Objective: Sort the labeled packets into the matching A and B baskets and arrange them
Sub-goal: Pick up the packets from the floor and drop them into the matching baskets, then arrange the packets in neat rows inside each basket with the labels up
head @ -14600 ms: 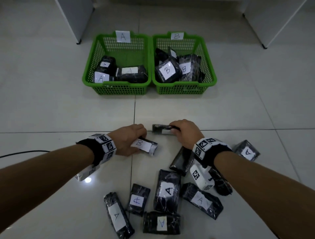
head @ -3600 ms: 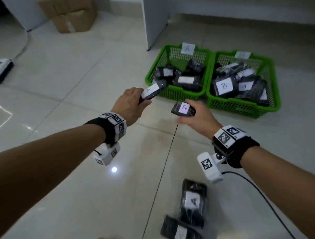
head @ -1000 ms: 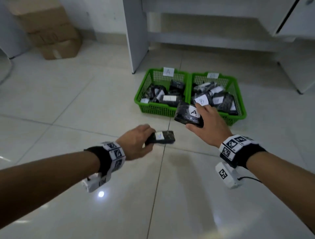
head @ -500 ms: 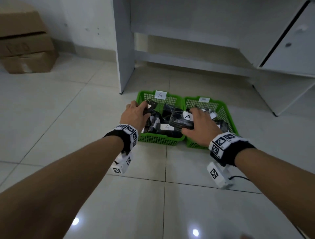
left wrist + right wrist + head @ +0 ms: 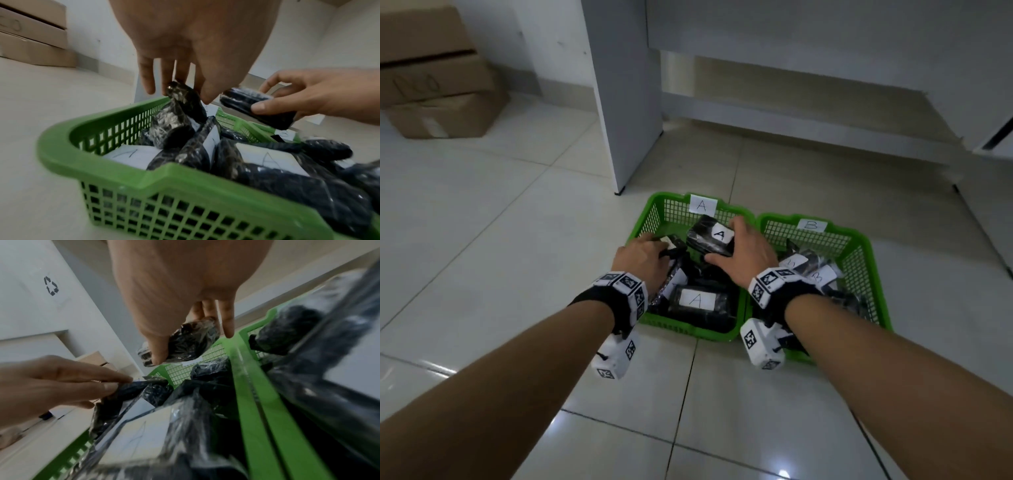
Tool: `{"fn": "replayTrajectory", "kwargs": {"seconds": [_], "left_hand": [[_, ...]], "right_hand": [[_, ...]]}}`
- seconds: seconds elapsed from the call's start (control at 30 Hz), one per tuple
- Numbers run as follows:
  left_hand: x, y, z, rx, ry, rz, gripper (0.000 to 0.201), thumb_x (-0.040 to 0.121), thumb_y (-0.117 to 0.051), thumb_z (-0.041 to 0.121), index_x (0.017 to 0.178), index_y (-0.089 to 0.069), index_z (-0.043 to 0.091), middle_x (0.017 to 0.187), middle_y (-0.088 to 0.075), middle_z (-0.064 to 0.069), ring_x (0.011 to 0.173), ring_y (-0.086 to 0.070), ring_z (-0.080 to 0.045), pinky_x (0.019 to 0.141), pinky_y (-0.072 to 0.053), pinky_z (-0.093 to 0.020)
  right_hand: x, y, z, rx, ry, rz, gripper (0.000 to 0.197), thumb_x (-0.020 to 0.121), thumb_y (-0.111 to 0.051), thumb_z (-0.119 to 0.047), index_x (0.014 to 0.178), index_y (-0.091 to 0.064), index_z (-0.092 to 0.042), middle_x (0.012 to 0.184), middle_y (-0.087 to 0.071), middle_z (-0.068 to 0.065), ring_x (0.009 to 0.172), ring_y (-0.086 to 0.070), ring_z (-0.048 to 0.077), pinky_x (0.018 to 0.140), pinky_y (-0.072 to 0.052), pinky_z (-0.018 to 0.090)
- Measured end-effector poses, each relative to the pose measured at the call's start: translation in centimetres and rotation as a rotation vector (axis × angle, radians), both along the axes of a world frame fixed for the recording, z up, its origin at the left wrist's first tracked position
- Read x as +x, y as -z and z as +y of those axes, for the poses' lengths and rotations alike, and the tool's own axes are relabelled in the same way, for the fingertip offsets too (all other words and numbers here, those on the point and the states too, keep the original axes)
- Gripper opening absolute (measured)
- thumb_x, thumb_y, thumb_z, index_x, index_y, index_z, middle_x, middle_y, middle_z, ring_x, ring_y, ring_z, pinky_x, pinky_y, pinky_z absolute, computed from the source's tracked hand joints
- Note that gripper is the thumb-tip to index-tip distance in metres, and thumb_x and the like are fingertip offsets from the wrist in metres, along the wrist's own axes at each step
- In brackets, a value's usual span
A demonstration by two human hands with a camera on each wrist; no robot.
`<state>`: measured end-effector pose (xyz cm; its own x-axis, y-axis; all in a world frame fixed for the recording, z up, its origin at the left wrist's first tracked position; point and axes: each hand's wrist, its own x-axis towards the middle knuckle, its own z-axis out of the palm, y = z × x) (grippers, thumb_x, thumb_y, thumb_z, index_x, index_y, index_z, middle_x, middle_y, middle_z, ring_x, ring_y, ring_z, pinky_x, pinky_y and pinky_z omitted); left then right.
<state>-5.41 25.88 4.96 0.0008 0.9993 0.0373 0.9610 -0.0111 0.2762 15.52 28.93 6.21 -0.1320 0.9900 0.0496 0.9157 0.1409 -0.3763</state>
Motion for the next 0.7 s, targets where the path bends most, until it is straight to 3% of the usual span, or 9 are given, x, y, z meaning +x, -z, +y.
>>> {"fn": "replayTrajectory", "kwargs": {"seconds": [0.13, 0.27, 0.33, 0.4, 0.47, 0.6, 0.7], "left_hand": [[0.5, -0.5, 1.5, -0.058, -0.107, -0.009, 0.025, 0.093, -0.057, 0.017, 0.115, -0.068, 0.014, 0.113, -0.065, -0.014, 0.096, -0.065, -0.034, 0.084, -0.053, -0.04], [1.8, -0.3, 2.5, -0.075, -0.213, 0.028, 0.022, 0.088, -0.062, 0.019, 0.109, -0.067, 0.014, 0.105, -0.062, -0.016, 0.092, -0.064, -0.037, 0.082, -0.055, -0.04], [2.7, -0.4, 2.9, -0.109, -0.246, 0.061, 0.025, 0.085, -0.062, 0.021, 0.109, -0.062, 0.015, 0.107, -0.059, -0.014, 0.096, -0.063, -0.038, 0.083, -0.055, -0.044], [3.7, -0.9, 3.4, -0.143, -0.266, 0.117, 0.031, 0.083, -0.062, 0.028, 0.111, -0.058, 0.014, 0.11, -0.055, -0.014, 0.102, -0.058, -0.037, 0.086, -0.053, -0.047], [4.7, -1.8, 4.1, -0.136, -0.253, 0.202, 0.036, 0.085, -0.059, 0.036, 0.112, -0.058, 0.012, 0.114, -0.054, -0.013, 0.108, -0.053, -0.035, 0.09, -0.049, -0.047], [7.1, -4.0, 6.8, -0.045, -0.134, 0.214, 0.034, 0.085, -0.054, 0.032, 0.11, -0.062, 0.009, 0.117, -0.056, -0.013, 0.112, -0.051, -0.034, 0.094, -0.043, -0.046], [9.9, -4.6, 9.2, 0.016, 0.011, 0.134, 0.032, 0.084, -0.049, 0.026, 0.099, -0.067, 0.004, 0.107, -0.06, -0.016, 0.1, -0.059, -0.038, 0.086, -0.05, -0.044]], "right_hand": [[-1.3, 1.6, 2.3, -0.054, -0.092, -0.113, 0.081, 0.074, -0.079, -0.061, 0.131, -0.039, -0.019, 0.115, -0.063, 0.006, 0.098, -0.063, 0.028, 0.078, -0.05, 0.037], [-1.0, 3.8, 4.3, -0.165, -0.147, -0.251, 0.108, 0.069, -0.074, -0.075, 0.148, -0.031, -0.016, 0.122, -0.066, 0.008, 0.113, -0.063, 0.029, 0.1, -0.045, 0.044], [-0.3, 3.7, 5.1, -0.178, -0.186, -0.26, 0.112, 0.066, -0.071, -0.081, 0.148, -0.034, -0.014, 0.127, -0.064, 0.01, 0.119, -0.059, 0.031, 0.102, -0.045, 0.043], [0.5, 3.1, 5.8, -0.196, -0.202, -0.234, 0.103, 0.063, -0.067, -0.086, 0.136, -0.048, -0.015, 0.124, -0.064, 0.01, 0.117, -0.06, 0.032, 0.099, -0.049, 0.042], [0.9, 2.5, 6.2, -0.185, -0.197, -0.177, 0.086, 0.068, -0.058, -0.088, 0.113, -0.061, -0.016, 0.112, -0.066, 0.01, 0.108, -0.063, 0.032, 0.092, -0.052, 0.041], [2.2, 0.5, 6.9, -0.068, -0.155, -0.058, 0.057, 0.09, -0.05, -0.07, 0.09, -0.058, -0.013, 0.095, -0.064, 0.009, 0.096, -0.063, 0.032, 0.078, -0.05, 0.037], [5.0, -2.1, 7.6, -0.046, -0.158, -0.065, 0.043, 0.095, -0.052, -0.055, 0.09, -0.06, -0.013, 0.094, -0.064, 0.011, 0.094, -0.064, 0.032, 0.068, -0.04, 0.032]]}}
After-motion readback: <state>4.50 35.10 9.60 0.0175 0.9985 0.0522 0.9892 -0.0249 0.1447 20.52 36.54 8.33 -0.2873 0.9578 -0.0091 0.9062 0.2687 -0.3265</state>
